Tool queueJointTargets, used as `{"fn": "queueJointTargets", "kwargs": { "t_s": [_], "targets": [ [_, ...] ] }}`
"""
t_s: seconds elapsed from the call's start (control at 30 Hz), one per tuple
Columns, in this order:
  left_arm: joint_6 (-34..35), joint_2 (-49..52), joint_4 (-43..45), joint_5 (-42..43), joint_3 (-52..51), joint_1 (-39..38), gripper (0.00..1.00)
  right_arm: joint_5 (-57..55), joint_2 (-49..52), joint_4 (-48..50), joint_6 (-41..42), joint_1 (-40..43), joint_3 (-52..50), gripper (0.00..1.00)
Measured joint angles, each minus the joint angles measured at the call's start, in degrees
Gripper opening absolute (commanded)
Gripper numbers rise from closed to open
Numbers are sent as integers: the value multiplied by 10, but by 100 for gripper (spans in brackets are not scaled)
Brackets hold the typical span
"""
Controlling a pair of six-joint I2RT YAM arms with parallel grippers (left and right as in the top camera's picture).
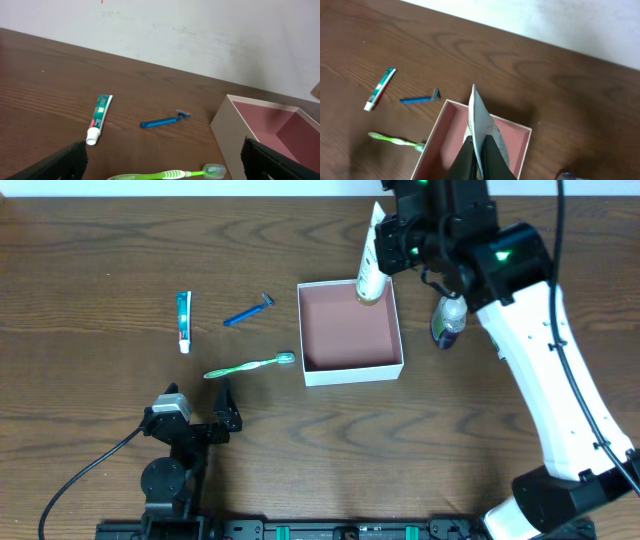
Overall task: Pack container
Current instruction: 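Carry the tube over the box and lower it upright inside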
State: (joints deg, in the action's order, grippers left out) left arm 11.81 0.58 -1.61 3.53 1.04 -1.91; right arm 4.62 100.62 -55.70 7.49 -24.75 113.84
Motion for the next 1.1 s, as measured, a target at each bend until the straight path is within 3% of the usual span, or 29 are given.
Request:
{"fn": "queueJointTargets", "kwargs": {
  "t_s": [0.43, 1.1],
  "targets": [
    [0, 0, 0, 0, 0, 0, 98, -17, 120, 41, 61, -49, 0, 1],
    [0, 0, 0, 0, 0, 0, 98, -47, 183, 143, 70, -90, 0, 1]
  ]
}}
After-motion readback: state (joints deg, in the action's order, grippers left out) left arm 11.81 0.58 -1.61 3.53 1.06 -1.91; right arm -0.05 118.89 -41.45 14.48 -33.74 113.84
